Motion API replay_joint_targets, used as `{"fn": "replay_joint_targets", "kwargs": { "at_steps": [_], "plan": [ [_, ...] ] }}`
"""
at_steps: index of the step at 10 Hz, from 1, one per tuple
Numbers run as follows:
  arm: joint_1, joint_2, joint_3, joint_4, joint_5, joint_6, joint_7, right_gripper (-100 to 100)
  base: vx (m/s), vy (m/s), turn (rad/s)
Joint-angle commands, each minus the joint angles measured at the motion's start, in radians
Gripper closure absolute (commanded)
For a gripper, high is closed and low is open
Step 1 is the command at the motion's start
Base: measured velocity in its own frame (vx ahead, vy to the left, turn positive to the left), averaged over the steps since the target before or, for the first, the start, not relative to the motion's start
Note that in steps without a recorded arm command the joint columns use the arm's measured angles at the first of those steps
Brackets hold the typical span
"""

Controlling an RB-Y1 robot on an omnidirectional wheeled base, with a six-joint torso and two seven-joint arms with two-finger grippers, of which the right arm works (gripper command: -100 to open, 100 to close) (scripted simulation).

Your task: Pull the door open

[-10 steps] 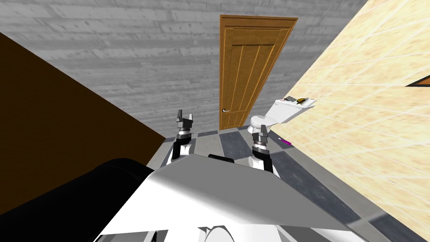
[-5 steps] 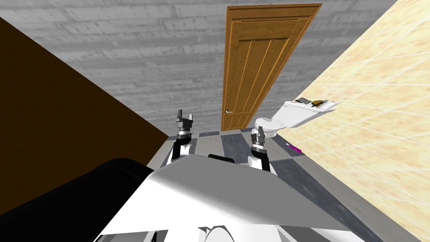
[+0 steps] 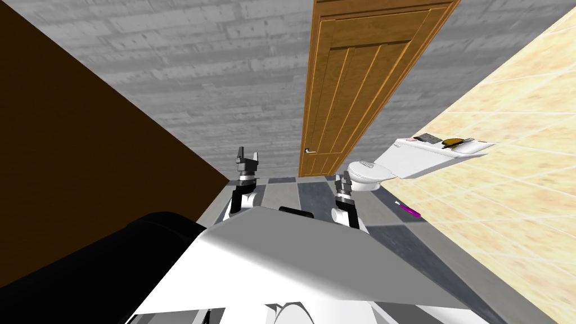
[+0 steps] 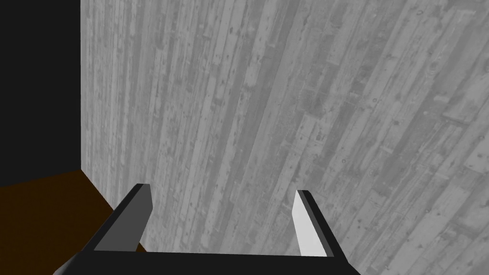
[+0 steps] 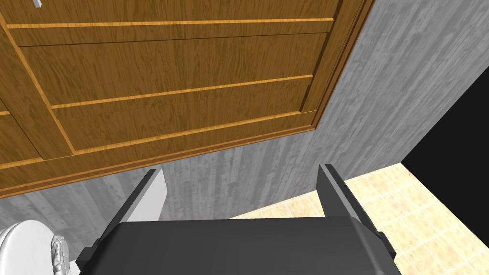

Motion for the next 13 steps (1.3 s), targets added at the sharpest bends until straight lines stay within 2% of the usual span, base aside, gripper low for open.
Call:
{"fn": "replay_joint_targets", "kwargs": {
  "at_steps": [1,4,5,13],
  "plan": [
    [-0.019,-0.002,-0.005,0.049,-0.002,-0.010,-0.002,-100,0.100,-0.016,0.155],
    [-0.056,-0.009,-0.016,0.132,-0.007,-0.026,-0.009,-100,0.104,-0.013,0.136],
    [-0.056,-0.009,-0.016,0.140,-0.007,-0.026,-0.009,-100,0.069,-0.014,0.049],
    [-0.155,-0.028,-0.047,0.386,-0.021,-0.070,-0.026,-100,0.085,-0.026,0.135]
  ]
}}
